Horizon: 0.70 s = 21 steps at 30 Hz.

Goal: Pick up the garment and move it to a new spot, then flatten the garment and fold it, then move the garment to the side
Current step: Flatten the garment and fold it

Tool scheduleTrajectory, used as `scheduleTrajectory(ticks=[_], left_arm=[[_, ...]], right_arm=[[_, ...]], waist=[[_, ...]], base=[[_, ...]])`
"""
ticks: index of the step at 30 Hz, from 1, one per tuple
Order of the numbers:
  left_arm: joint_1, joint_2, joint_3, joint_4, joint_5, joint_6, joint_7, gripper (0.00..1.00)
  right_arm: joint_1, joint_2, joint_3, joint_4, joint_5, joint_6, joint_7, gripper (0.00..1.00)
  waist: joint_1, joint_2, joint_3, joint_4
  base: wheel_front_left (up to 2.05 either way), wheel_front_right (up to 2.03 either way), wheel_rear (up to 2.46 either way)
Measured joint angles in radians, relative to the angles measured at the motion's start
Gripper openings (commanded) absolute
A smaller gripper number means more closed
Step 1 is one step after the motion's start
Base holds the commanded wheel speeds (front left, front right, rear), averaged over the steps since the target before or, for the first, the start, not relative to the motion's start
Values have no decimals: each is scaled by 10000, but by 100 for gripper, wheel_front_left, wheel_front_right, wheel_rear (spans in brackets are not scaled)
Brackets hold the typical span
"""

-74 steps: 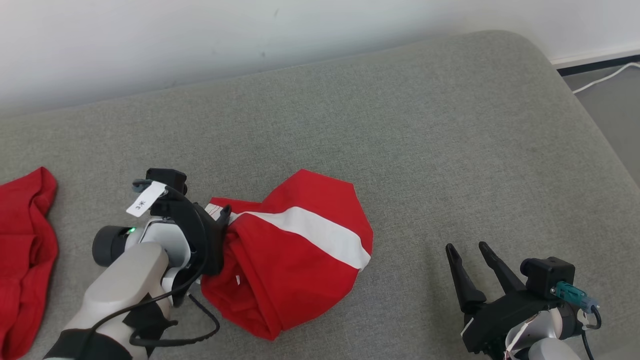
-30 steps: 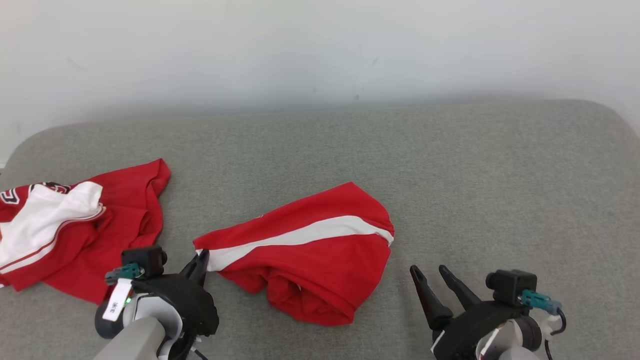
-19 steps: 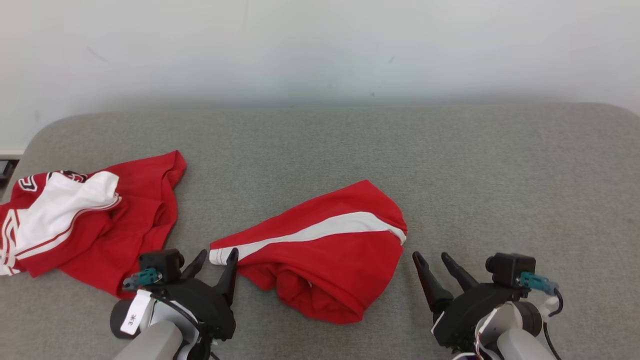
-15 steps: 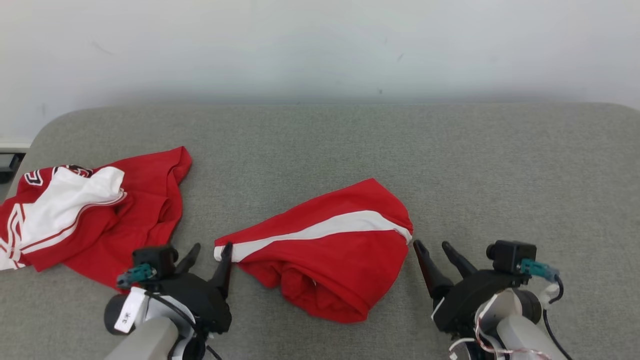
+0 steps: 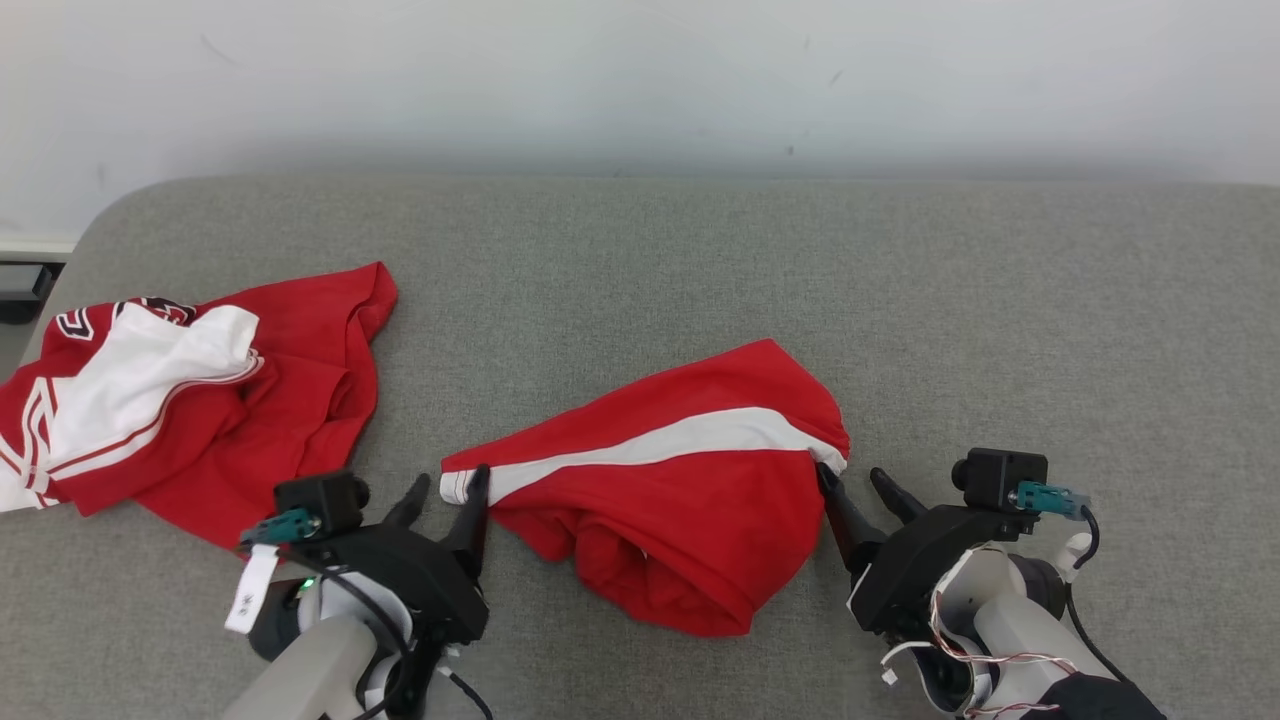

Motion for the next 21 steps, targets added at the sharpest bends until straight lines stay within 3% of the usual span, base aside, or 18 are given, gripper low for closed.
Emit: scheduleTrajectory(ticks=[6,7,8,9,10,21], left_arm=[[-383,-332,-146,556,-188,-320,765,100],[-393,-339,-140,629,-219,-410,884,77],[-395,-378,-130,717,-267,-472,965,41],[-398,-451,-96,834,-410,-472,1057,0],[-398,-525,-94,913,-525,-548,1150,0],[-969,-568,-134,1264,-330,-612,926,0]], right_arm=[[-286,-17,790,355,499,-92,-13,100],[-335,-12,901,405,577,-119,-17,100],[-404,-10,997,468,625,-119,-35,87],[-477,-13,1080,527,644,-117,-67,36],[-540,-17,1158,579,673,-119,-104,0],[-946,-12,1478,1076,1072,-44,-633,0]], waist=[[1,0,261,57],[0,0,302,61],[0,1,339,63],[0,1,368,64],[1,0,389,63],[0,1,439,37]], base=[[0,0,0],[0,0,0],[0,0,0],[0,0,0],[0,0,0],[0,0,0]])
